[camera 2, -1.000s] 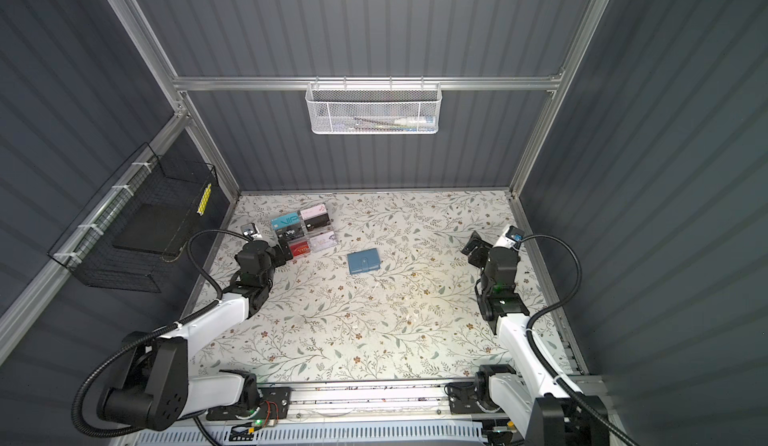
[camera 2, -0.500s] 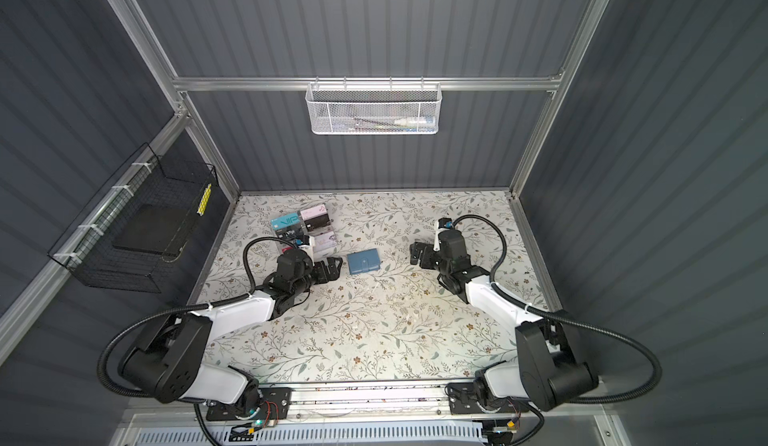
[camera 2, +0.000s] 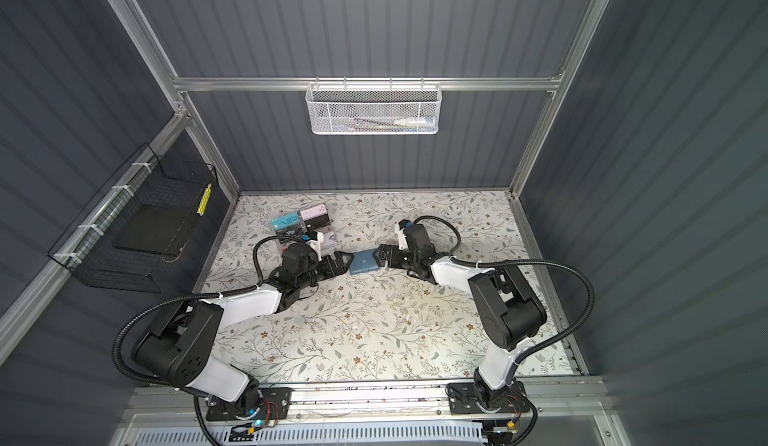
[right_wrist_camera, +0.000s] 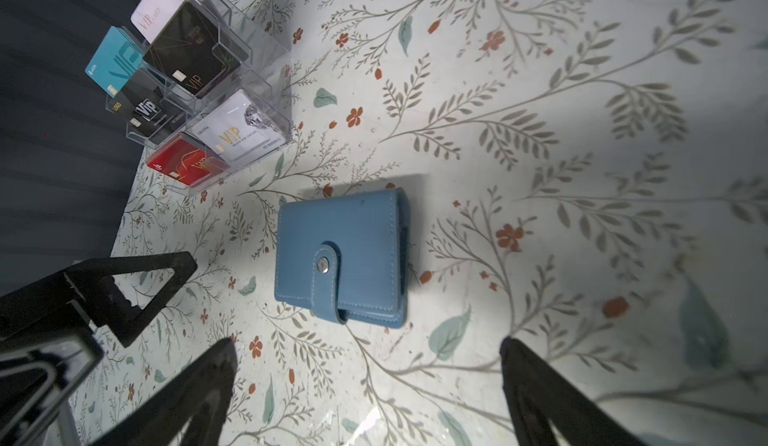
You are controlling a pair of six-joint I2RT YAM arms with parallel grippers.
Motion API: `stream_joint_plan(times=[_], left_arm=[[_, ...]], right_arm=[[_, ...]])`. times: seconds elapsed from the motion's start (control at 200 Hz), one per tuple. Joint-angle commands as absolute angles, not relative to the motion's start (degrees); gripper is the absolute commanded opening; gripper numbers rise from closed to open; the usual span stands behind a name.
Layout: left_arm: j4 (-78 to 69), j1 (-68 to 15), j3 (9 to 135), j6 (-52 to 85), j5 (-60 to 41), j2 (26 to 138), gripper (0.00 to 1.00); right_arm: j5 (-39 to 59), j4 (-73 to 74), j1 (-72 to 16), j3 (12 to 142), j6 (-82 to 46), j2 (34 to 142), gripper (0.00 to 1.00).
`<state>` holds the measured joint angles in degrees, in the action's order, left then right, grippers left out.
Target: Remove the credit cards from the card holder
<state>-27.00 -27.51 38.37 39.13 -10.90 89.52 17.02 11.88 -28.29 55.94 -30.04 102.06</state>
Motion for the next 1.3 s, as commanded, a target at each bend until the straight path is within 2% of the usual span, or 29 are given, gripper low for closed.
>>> stream_joint_plan(times=[0.0,0.32,0.635,0.956,1.101,1.296], left_arm=[[-27.1,-27.8,40.0,40.2,-12.9,90.9,1.0],[-26.2,-27.7,43.7,41.4,-14.8,95.6,1.0],[-24.8,-26.7,45.0,42.3,-16.3,98.7,1.0],[-26.5,-26.7,45.4,43.3,-18.1,102.1,1.0],[-27.4,-26.5,45.6,44.0,-18.5,102.8,1.0],[-24.2,-24.1,46.0,43.5,-20.9,98.9,1.0]], right_arm=[[18.6,13.1,-29.2,58.3,-31.6,104.8,0.98],[22.4,13.7,-29.6,62.0,-32.9,111.4,0.84],[24.8,16.9,-30.0,63.0,-35.7,114.9,0.64],[25.8,19.6,-30.4,63.1,-38.2,116.7,0.32],[25.0,19.9,-30.4,62.7,-38.4,116.6,0.04],[25.2,16.3,-30.3,63.0,-33.9,113.5,0.0]])
